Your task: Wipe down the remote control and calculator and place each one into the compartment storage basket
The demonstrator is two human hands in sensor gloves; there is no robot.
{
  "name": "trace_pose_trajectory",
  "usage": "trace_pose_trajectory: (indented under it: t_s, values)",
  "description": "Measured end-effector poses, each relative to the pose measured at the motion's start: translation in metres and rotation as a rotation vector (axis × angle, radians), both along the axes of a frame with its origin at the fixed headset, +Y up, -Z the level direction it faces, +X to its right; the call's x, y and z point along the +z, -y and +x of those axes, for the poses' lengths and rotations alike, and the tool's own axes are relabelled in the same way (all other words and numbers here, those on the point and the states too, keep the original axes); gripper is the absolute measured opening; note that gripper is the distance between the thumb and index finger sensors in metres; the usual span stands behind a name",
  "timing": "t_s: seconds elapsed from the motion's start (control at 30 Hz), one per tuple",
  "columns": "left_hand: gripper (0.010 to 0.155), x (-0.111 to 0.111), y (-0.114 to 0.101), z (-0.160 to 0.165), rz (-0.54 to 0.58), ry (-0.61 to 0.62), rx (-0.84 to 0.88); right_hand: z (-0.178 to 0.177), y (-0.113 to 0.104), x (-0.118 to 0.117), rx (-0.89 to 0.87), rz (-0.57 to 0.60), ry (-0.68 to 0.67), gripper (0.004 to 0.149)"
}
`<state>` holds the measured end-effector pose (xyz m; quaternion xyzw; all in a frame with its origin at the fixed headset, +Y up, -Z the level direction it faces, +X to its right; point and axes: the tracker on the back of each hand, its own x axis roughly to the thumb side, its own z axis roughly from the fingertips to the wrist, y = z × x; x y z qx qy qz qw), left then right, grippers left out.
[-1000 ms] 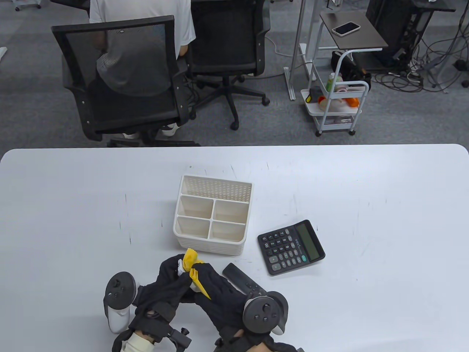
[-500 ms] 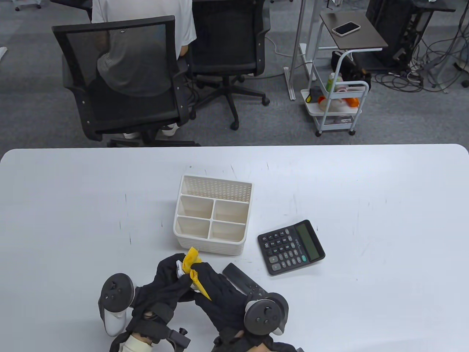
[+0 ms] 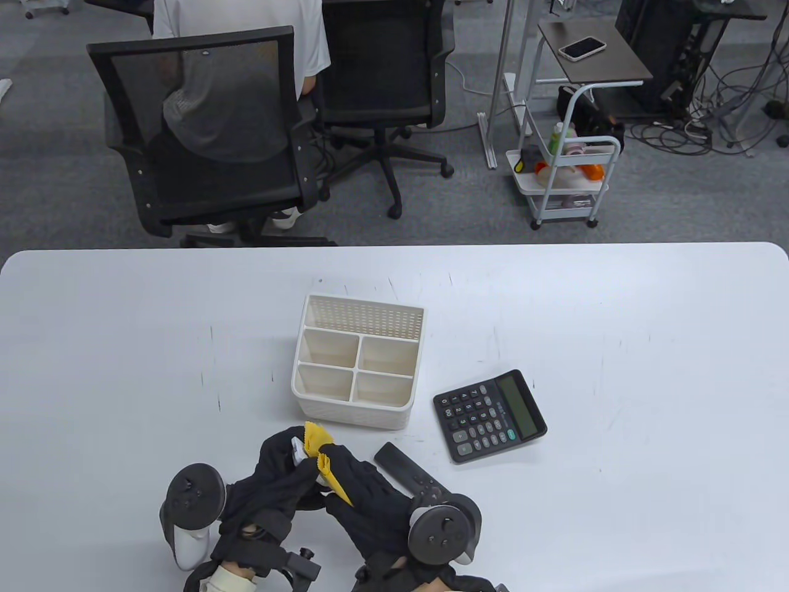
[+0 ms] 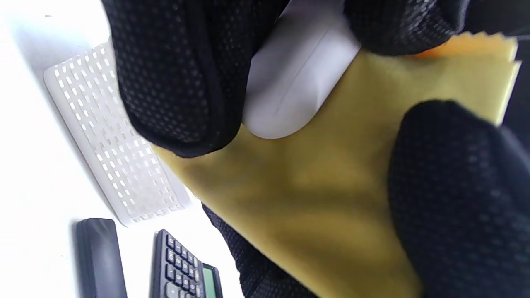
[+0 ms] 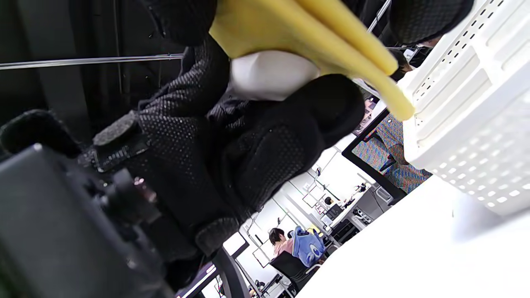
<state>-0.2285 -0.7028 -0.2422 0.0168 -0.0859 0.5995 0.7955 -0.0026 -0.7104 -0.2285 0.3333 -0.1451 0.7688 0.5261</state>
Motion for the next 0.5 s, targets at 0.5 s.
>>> trace_pose_trajectory:
  t_s: [0.5]
  values:
    - [0.065,-0.0008,-0.0007,-0.0038,0.013,0.001,-0.018,0.0008,-0.0009,0.0004,-0.017,-0.012,-0.018,0.054]
